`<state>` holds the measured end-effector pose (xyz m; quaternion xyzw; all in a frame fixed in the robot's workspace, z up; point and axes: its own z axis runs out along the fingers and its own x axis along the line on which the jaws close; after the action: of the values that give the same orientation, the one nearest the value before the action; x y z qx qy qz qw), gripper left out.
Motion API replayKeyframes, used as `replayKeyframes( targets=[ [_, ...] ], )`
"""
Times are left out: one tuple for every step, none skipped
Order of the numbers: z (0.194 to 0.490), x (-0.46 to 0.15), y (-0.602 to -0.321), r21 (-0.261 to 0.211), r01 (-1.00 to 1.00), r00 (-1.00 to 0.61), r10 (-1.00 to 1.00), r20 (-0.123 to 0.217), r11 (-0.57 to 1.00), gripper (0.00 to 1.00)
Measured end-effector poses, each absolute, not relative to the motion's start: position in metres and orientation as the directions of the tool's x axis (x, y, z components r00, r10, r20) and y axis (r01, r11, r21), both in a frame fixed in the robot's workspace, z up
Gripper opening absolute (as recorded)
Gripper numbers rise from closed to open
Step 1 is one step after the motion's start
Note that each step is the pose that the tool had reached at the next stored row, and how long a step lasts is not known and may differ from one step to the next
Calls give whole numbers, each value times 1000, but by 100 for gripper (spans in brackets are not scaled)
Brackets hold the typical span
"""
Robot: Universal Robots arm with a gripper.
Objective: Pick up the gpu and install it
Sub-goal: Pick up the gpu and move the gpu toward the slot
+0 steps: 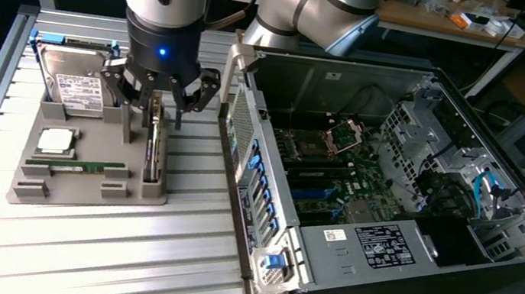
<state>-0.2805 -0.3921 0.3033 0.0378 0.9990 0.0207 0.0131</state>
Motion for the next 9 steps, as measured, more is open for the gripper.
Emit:
replayKeyframes(
  targets=[
    [303,-281,-392,42,75,-997,76,-25,996,48],
    [302,-281,-392,42,75,-997,76,-25,996,48],
    [302,-281,-392,42,75,-997,76,-25,996,48],
    [301,-281,-392,42,75,-997,76,-25,996,48],
    [301,-281,-392,42,75,-997,76,-25,996,48],
    [300,-281,-392,42,75,-997,76,-25,996,48],
    [300,-281,-392,42,75,-997,76,-25,996,48],
    [300,-281,-392,42,75,-997,76,-25,996,48],
    [299,-281,-392,42,75,-997,76,-25,996,48]
  ],
)
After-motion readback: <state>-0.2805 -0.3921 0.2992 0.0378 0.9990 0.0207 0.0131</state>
